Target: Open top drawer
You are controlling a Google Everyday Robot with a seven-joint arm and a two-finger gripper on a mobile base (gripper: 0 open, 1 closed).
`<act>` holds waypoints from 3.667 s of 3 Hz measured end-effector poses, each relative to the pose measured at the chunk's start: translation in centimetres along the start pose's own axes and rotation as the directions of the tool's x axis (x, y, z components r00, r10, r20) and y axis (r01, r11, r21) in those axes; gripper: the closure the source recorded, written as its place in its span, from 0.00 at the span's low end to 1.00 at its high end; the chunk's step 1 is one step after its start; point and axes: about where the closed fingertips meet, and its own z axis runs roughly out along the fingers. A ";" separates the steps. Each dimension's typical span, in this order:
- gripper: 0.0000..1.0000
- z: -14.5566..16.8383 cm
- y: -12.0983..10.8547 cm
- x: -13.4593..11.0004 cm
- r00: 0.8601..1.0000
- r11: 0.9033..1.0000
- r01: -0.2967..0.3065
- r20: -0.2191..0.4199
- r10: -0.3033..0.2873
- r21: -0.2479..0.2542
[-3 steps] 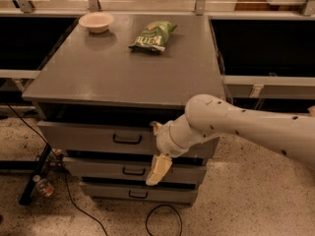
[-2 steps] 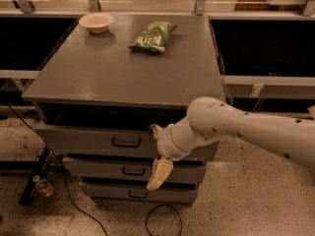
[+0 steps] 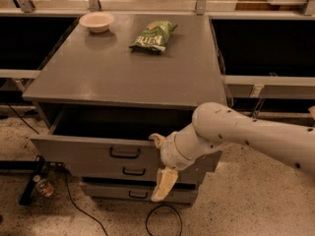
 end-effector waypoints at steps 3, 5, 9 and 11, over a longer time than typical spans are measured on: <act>0.00 -0.8 3.5 0.5 1.000 1.000 0.008 0.014 -0.007 -0.023; 0.00 -0.9 4.1 0.7 1.000 1.000 0.008 0.005 -0.007 -0.028; 0.00 -1.2 7.6 0.5 0.999 0.998 0.026 0.019 -0.025 -0.062; 0.00 -1.6 8.9 0.6 0.999 0.997 0.034 0.020 -0.033 -0.063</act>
Offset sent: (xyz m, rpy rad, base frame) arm -0.0936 -0.0761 -0.0256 -0.0274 0.0124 0.0602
